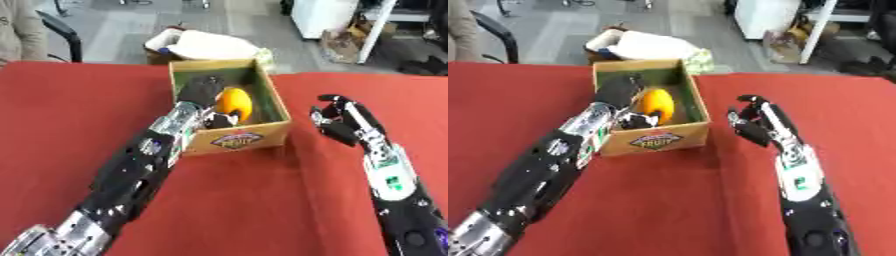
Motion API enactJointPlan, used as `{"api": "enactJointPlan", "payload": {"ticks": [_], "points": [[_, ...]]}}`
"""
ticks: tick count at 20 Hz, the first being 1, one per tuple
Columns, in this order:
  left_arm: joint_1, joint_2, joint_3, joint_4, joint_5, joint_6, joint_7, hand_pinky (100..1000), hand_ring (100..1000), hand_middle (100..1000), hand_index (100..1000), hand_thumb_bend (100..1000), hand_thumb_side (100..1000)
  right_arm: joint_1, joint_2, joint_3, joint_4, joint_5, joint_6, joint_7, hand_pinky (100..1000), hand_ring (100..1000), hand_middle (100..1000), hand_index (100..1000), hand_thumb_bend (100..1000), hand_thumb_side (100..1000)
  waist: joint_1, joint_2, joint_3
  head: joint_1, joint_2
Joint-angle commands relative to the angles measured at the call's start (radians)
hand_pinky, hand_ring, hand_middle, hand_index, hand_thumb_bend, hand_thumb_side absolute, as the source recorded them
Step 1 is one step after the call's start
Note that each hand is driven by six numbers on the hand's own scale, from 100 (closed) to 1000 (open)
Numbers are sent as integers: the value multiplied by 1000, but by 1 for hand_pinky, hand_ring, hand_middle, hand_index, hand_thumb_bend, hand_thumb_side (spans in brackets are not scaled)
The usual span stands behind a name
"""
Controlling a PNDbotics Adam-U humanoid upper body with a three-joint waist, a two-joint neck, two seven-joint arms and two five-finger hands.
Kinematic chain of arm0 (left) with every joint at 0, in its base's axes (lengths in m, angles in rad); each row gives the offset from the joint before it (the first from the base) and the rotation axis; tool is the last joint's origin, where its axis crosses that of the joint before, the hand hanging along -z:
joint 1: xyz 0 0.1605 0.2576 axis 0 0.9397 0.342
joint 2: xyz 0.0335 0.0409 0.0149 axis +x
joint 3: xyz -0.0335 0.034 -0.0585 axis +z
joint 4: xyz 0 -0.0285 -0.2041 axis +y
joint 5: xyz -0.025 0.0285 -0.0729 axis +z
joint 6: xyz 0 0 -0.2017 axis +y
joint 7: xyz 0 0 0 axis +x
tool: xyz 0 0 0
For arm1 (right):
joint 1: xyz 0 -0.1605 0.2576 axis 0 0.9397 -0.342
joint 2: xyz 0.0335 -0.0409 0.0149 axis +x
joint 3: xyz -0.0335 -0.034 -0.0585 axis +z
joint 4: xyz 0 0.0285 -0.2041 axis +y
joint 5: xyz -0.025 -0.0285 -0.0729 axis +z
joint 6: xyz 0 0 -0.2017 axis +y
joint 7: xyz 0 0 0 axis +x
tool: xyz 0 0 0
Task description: Pick up objects on the table and place them in the box.
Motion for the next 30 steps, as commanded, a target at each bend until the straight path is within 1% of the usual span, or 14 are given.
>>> {"api": "enactJointPlan", "payload": {"ticks": [1,5,8,12,16,17,18,20,22,23,24,26,28,30], "points": [[-34,59,8,-99,52,0,-19,846,882,916,938,282,779,-12,-12,-1,-25,-11,2,1,633,656,553,875,100,520,2,-19,3,-12,3],[-54,126,19,-206,118,4,-57,848,889,940,958,289,815,-5,-14,-3,-30,-13,4,2,633,656,552,875,100,523,4,-24,11,-26,11],[-56,174,32,-287,162,19,-77,847,890,947,965,284,789,0,-17,-2,-32,-17,3,5,633,655,551,875,100,525,4,-27,17,-32,13],[-32,217,55,-395,219,47,-86,825,865,920,946,199,714,5,-21,-2,-34,-22,3,6,633,655,551,875,100,527,4,-30,24,-38,13],[24,254,110,-513,291,33,-29,787,810,848,910,100,639,6,-25,-5,-37,-26,6,5,633,655,550,875,100,525,3,-30,33,-47,14],[42,262,126,-540,308,28,-13,774,786,825,895,100,618,7,-26,-6,-39,-26,6,4,633,655,550,875,100,524,4,-31,35,-50,14],[64,270,142,-567,324,20,4,771,782,821,892,100,618,7,-26,-6,-41,-27,6,4,633,655,550,875,100,523,4,-31,38,-52,14],[114,283,169,-623,359,8,38,724,718,764,848,100,686,8,-30,-9,-47,-28,7,4,633,655,549,875,100,522,6,-30,43,-57,14],[186,298,179,-700,411,15,79,709,693,745,837,100,701,11,-33,-13,-57,-31,9,3,632,654,548,875,100,522,8,-31,49,-64,18],[268,317,181,-796,509,38,114,698,678,735,832,100,716,15,-32,-14,-63,-33,9,4,632,654,547,875,100,522,9,-33,50,-65,24],[344,340,187,-888,646,68,157,697,676,734,831,100,718,19,-32,-15,-69,-34,10,5,632,654,547,875,100,522,9,-35,51,-67,30],[455,368,204,-986,879,97,242,686,661,721,827,100,745,25,-31,-17,-81,-37,12,7,631,653,546,875,100,520,11,-38,54,-68,49],[535,367,217,-1011,1004,80,314,681,657,715,825,100,765,30,-30,-20,-96,-41,13,7,630,649,543,874,100,511,13,-39,57,-73,68],[598,354,223,-1017,1059,55,360,679,652,709,823,100,792,35,-28,-24,-113,-46,14,5,628,646,539,874,100,503,12,-40,61,-83,84]]}}
